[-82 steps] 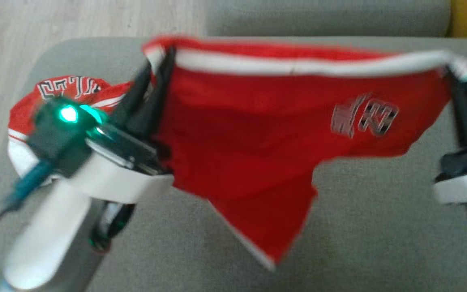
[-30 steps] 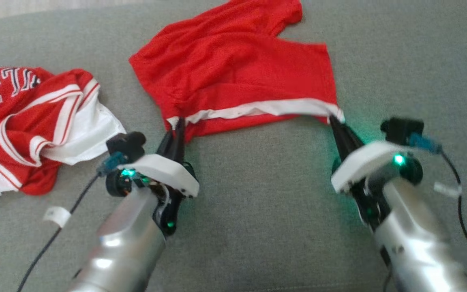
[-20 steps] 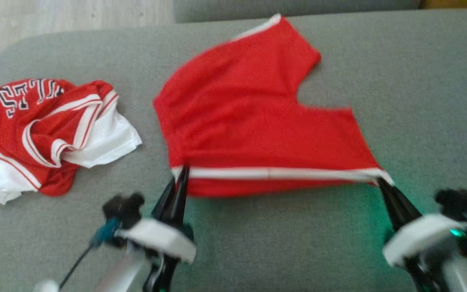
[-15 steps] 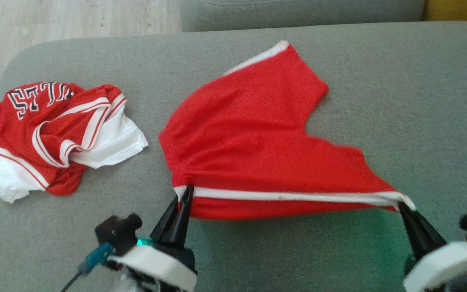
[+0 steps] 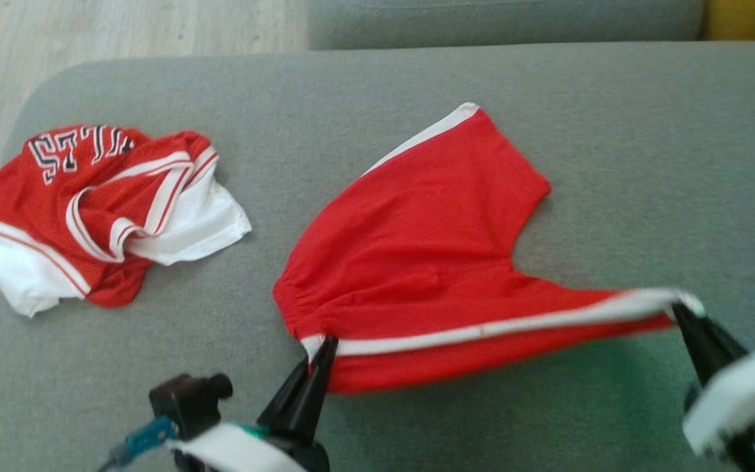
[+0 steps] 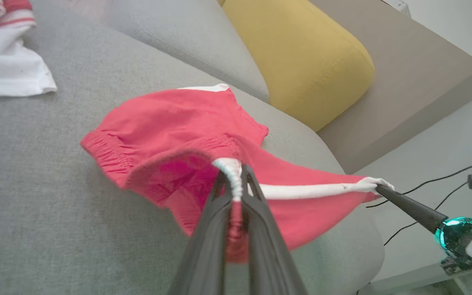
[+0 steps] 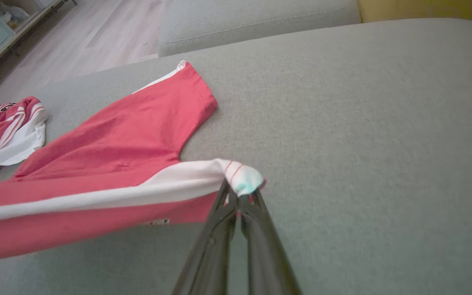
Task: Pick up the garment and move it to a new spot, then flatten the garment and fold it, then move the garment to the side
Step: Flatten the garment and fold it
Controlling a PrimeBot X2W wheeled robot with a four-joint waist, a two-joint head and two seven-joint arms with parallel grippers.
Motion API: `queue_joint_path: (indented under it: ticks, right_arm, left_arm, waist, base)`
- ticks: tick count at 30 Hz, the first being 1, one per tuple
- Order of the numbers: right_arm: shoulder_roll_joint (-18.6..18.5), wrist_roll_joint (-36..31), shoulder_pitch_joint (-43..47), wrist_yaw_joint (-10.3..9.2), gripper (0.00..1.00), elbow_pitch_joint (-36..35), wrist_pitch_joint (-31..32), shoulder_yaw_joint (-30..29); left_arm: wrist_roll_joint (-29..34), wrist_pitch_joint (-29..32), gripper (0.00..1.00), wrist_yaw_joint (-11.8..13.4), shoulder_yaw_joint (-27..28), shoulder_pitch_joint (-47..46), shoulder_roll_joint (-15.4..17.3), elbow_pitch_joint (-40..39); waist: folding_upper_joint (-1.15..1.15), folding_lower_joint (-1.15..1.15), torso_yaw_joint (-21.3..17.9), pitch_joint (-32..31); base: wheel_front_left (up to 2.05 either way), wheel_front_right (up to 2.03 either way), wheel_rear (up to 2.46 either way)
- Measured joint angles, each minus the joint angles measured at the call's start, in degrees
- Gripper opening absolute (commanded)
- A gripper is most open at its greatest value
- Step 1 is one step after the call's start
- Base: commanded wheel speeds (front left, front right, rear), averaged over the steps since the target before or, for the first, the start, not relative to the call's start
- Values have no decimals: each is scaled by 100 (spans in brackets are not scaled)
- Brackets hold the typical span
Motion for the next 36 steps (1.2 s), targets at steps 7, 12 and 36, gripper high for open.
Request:
queue_joint_path:
  ticks: [7, 12, 36]
  right_arm:
    - [-558, 301, -1977, 0, 0, 1567, -98, 448]
    - [-899, 467, -3453, 0, 0, 2737, -417, 872]
    - [-1360, 832, -5931, 0, 100, 6324, -2531, 2359]
  left_arm:
    - [-388, -59, 0, -589, 324, -1155, -382, 1066]
    - [-610, -189, 0, -1010, 393, -2041, -837, 1908]
    - [-1174, -880, 100, -1510, -45, -3364, -1514, 4138]
  waist:
    - [0, 2, 274, 494]
    - [0, 3, 573, 941]
    - [0, 1, 1249, 1509]
  base:
    - [0, 0, 0]
    - [0, 0, 0]
    - [0, 0, 0]
